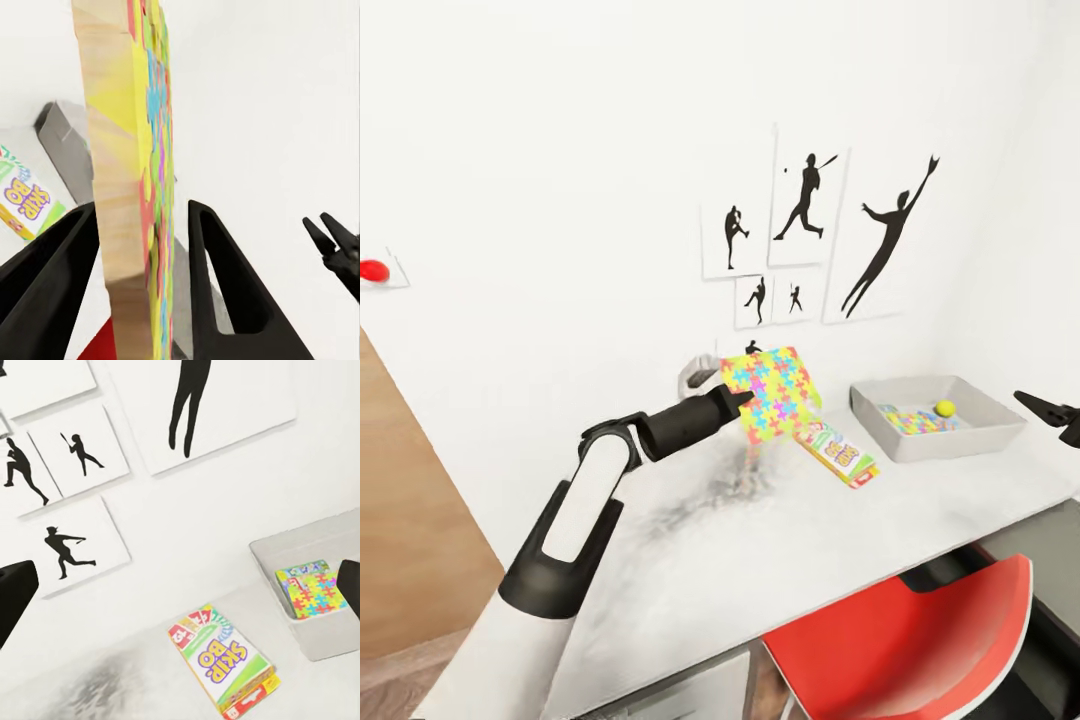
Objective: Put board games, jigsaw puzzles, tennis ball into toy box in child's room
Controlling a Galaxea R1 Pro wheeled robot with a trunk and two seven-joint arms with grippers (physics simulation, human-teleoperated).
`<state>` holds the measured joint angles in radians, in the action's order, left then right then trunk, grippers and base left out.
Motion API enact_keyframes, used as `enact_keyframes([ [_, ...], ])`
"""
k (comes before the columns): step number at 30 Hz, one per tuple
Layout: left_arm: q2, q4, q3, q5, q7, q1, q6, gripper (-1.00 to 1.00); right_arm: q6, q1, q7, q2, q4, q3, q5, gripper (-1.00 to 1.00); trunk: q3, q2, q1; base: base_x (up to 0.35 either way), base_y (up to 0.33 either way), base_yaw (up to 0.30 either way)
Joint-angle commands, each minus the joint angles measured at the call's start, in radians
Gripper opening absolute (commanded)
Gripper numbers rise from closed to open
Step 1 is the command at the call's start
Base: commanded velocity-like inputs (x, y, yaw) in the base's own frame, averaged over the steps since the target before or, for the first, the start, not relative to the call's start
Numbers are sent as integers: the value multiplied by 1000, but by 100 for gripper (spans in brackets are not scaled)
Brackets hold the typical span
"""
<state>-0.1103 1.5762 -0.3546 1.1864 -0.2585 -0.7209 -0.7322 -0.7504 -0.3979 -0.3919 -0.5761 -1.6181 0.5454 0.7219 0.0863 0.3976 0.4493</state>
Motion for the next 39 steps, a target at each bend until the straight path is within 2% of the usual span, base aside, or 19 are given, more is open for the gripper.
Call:
enact_keyframes([
  [1,-2,-3,-2,110,-111,-83,-18,-100,-5,-1,-9,-2,0,2,1,100,3,2,1,0,-345,84],
  [2,-2,-5,-3,134,-140,-99,-19,-100,-1,-1,-17,-2,0,1,1,100,3,2,1,0,-345,54],
  [3,-2,-7,-5,174,-190,-124,-22,-100,0,-1,-22,-2,0,1,1,100,3,2,1,0,-345,43],
  [5,-3,-9,-14,212,-236,-146,-23,-100,2,-1,-41,-4,0,2,1,100,2,2,1,0,-345,28],
  [10,-2,-14,-34,243,-275,-164,-21,-100,3,-1,-73,-6,1,20,1,100,2,2,1,0,-345,-41],
  [21,3,-5,-38,256,-281,-167,-22,-100,-3,-1,-83,-3,0,30,1,100,2,2,1,15,-345,-253],
  [32,16,1,-23,252,-277,-149,-20,-100,-1,-1,-83,0,0,30,1,100,2,2,1,202,-289,-290],
  [35,18,1,-3,253,-282,-140,-21,-100,-1,-1,-83,0,1,30,1,100,2,2,1,171,-167,-290],
  [39,21,2,76,258,-281,-99,-28,-100,0,-1,-83,1,0,29,1,100,2,2,1,61,-60,-290],
])
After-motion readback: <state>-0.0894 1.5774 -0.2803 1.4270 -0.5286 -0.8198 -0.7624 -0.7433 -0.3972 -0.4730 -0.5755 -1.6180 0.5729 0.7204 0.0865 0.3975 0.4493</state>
